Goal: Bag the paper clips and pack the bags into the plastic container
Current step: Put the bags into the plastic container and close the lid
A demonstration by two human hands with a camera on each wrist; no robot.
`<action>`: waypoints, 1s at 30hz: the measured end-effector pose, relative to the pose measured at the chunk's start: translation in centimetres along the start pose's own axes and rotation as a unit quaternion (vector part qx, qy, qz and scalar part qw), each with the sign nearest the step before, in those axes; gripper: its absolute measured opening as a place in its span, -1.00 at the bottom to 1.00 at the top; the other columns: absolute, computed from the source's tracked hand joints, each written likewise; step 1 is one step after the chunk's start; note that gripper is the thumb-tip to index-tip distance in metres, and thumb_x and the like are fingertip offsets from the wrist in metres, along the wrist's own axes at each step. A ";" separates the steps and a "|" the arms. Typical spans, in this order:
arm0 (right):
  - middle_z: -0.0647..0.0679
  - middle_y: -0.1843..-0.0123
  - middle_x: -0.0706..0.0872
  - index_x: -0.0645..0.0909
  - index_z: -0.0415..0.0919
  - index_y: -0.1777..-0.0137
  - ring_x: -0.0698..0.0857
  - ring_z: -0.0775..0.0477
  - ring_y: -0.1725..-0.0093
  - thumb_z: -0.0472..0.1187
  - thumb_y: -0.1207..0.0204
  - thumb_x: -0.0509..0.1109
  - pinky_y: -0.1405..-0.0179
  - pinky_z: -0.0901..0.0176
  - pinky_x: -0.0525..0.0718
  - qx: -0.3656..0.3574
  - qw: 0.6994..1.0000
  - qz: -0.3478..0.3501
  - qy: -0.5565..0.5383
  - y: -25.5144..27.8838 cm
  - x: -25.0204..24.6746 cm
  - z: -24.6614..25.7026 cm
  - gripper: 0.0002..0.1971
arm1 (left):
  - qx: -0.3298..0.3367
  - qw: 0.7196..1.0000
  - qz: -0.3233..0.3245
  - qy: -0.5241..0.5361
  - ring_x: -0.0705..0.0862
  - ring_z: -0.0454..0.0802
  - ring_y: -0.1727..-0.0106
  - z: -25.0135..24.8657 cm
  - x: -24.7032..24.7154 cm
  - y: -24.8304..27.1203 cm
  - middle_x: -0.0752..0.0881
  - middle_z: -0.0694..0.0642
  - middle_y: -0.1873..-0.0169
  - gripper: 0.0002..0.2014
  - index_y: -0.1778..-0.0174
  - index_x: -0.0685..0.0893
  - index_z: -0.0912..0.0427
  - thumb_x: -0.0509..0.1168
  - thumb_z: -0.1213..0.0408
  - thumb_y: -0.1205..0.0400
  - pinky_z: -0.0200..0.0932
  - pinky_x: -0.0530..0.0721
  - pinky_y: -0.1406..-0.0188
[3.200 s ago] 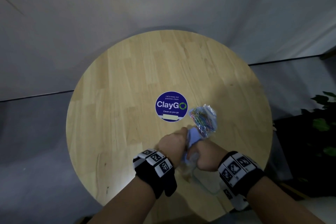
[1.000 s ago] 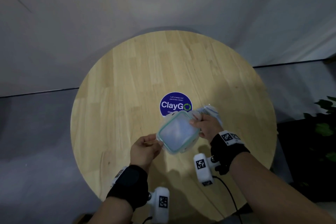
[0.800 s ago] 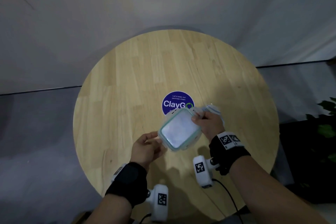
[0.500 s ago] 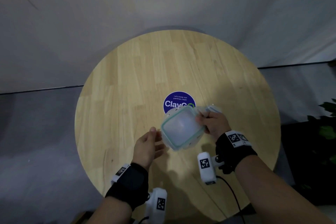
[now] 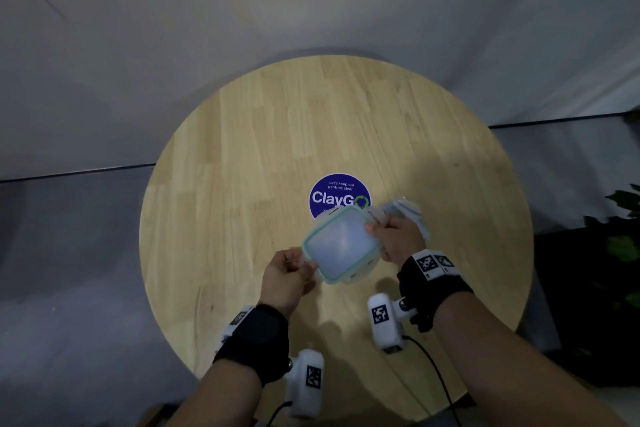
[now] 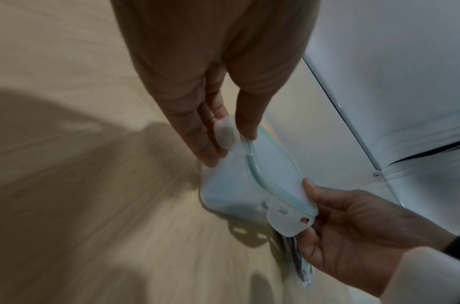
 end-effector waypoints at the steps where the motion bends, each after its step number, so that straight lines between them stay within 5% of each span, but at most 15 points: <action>1: 0.10 0.62 0.57 0.58 -0.09 0.40 0.48 0.16 0.69 -0.27 -0.43 0.49 0.68 0.34 0.43 0.027 0.999 0.009 -0.023 -0.1 0.0 0.1 -0.78 | -0.001 1.000 0.002 0.002 0.62 0.10 0.22 -0.1 0.2 -0.1 0.63 0.26 0.15 -0.83 -0.02 0.53 0.28 0.36 0.49 -0.58 -0.09 0.65 0.26; 4: 0.14 0.78 0.51 0.53 -0.14 0.37 0.44 0.17 0.77 -0.28 -0.48 0.45 0.78 0.44 0.36 0.071 0.995 0.047 -0.059 -0.1 -0.3 0.8 -0.77 | 0.009 1.000 0.001 -0.016 0.64 0.09 0.24 0.0 0.5 -0.5 0.64 0.28 0.15 -0.86 0.04 0.50 0.26 0.34 0.48 -0.60 -0.09 0.69 0.27; 6: 0.13 0.68 0.57 0.57 -0.17 0.34 0.49 0.16 0.70 -0.26 -0.49 0.44 0.75 0.42 0.39 0.029 0.998 0.057 -0.018 0.0 -0.3 1.2 -0.81 | 0.018 1.000 -0.008 -0.022 0.66 0.10 0.24 0.2 0.4 -0.4 0.65 0.28 0.17 -0.85 0.05 0.50 0.28 0.37 0.43 -0.58 -0.06 0.72 0.26; 8: 0.05 0.42 0.71 0.70 -0.18 0.17 0.64 0.07 0.45 -0.23 -0.44 0.48 0.51 0.34 0.55 -0.036 0.997 0.050 0.044 0.3 0.0 1.0 -0.97 | 0.033 0.998 -0.013 -0.043 0.71 0.18 0.22 0.6 0.4 -0.4 0.69 0.32 0.17 -0.67 0.04 0.53 0.33 0.53 0.29 -0.46 0.05 0.78 0.22; 11: 0.00 0.24 0.78 0.73 -0.10 0.11 0.71 -0.01 0.26 -0.18 -0.39 0.51 0.23 0.20 0.63 -0.076 0.994 0.036 0.067 0.7 0.6 0.1 -0.91 | 0.045 0.996 -0.030 -0.077 0.73 0.21 0.22 0.8 0.2 -0.5 0.71 0.33 0.15 -0.53 -0.01 0.56 0.40 0.61 0.25 -0.36 0.19 0.79 0.16; 14: 0.08 0.40 0.68 0.67 -0.05 0.33 0.60 0.07 0.41 -0.11 -0.44 0.47 0.32 0.24 0.48 -0.077 0.994 0.024 0.074 0.7 0.6 -0.3 -0.87 | 0.038 0.996 -0.032 -0.078 0.68 0.14 0.28 0.7 -0.3 -1.1 0.68 0.27 0.25 -0.65 0.11 0.58 0.37 0.59 0.28 -0.39 0.09 0.74 0.20; 16: 0.09 0.42 0.70 0.67 -0.04 0.41 0.64 0.02 0.39 -0.07 -0.40 0.49 0.23 0.14 0.60 -0.070 0.994 0.023 0.075 0.4 0.5 -0.4 -0.81 | 0.041 0.995 -0.026 -0.086 0.64 0.12 0.33 0.5 -0.6 -1.3 0.64 0.23 0.34 -0.68 0.26 0.55 0.28 0.59 0.26 -0.39 0.02 0.72 0.29; 20: 0.03 0.26 0.84 0.77 0.06 0.26 0.80 -0.12 0.16 0.05 -0.30 0.50 -0.02 -0.15 0.75 -0.076 0.995 0.030 0.064 -0.1 0.4 -0.6 -0.88 | 0.066 0.994 -0.023 -0.082 0.53 0.07 0.43 0.1 -0.6 -1.1 0.55 0.17 0.48 -0.64 0.37 0.47 0.21 0.59 0.24 -0.39 -0.10 0.57 0.43; 26: -0.12 0.22 0.80 0.73 -0.13 0.16 0.71 -0.08 0.25 0.00 -0.49 0.36 0.29 0.19 0.57 -0.121 0.982 0.008 0.147 0.3 0.5 0.5 -0.78 | 0.062 0.992 0.006 -0.113 0.52 0.06 0.48 -0.3 -1.3 -1.1 0.62 0.08 0.58 -0.68 0.37 0.50 0.22 0.58 0.30 -0.40 -0.12 0.52 0.44; 30: 0.00 0.24 0.77 0.77 -0.06 0.00 0.72 -0.05 0.16 0.03 -0.51 0.34 0.15 0.22 0.54 -0.148 0.977 -0.026 0.152 0.1 0.7 1.4 -0.75 | 0.096 0.978 -0.009 -0.184 0.60 0.06 0.48 -0.8 -1.6 -1.0 0.68 0.12 0.54 -0.65 0.37 0.50 0.21 0.58 0.17 -0.39 -0.07 0.57 0.39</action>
Point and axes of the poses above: each hand's wrist, its own y-axis away from the middle knuckle, its own x-axis out of the palm, z = x × y, the point moved 2 cm from there along -y, towards the middle knuckle
